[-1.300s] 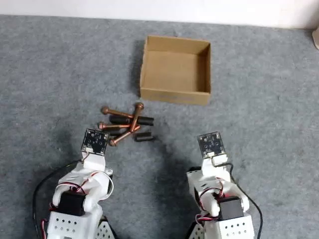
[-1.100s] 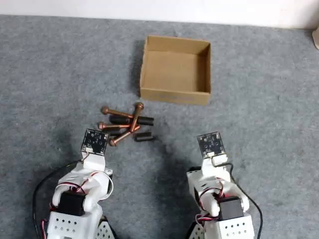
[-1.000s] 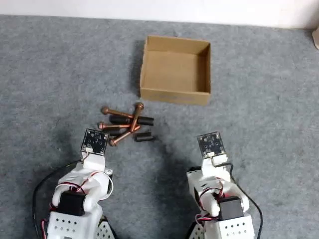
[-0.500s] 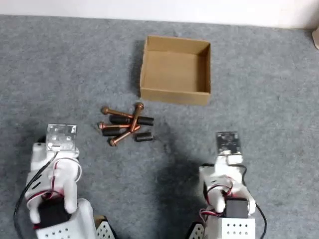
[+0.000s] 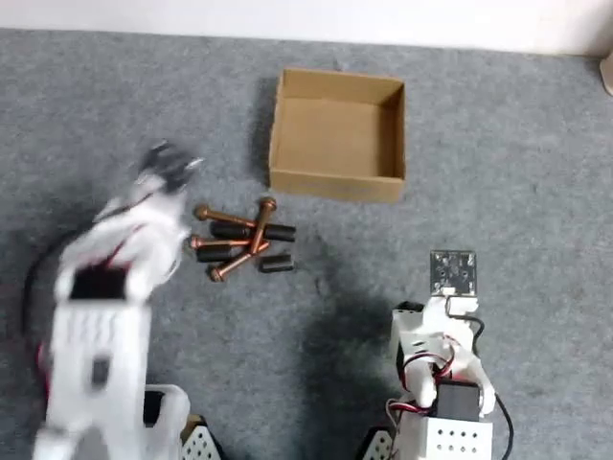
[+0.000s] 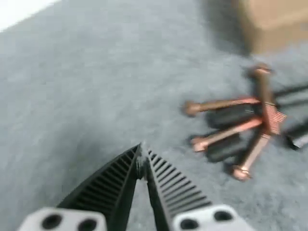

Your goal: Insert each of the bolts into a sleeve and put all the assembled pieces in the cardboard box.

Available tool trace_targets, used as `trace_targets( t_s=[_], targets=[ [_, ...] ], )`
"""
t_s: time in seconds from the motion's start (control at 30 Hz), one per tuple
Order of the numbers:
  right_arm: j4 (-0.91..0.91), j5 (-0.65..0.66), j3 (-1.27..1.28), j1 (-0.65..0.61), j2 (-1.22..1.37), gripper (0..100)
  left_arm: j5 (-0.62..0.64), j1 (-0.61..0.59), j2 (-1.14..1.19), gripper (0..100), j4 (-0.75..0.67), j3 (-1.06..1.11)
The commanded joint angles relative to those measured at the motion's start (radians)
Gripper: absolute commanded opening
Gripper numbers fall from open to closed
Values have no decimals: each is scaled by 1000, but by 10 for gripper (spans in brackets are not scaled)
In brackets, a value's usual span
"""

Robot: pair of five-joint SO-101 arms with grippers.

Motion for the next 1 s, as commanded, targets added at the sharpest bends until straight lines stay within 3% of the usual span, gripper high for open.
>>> trace_targets(
  t_s=[0.0,0.17,0.3,0.43,0.57,0.73,0.83,0.9,0.97],
  targets=[
    [-22,-5,160,12,5,27,-152,160,257,18,5,-174],
    [-22,-5,160,13,5,27,-473,262,295,18,15,-193],
    [-22,-5,160,13,5,27,-598,283,298,18,89,-180],
    [-22,-5,160,13,5,27,-669,285,298,18,64,-116],
    [-22,-5,160,13,5,27,-710,272,300,35,46,-51],
    [-22,-5,160,13,5,27,-736,223,300,170,-57,45],
    [-22,-5,160,13,5,27,-738,216,300,181,-97,68],
    [-22,-5,160,13,5,27,-723,216,300,171,-104,65],
    [-22,-5,160,13,5,27,-620,214,294,162,-104,47]
  ],
)
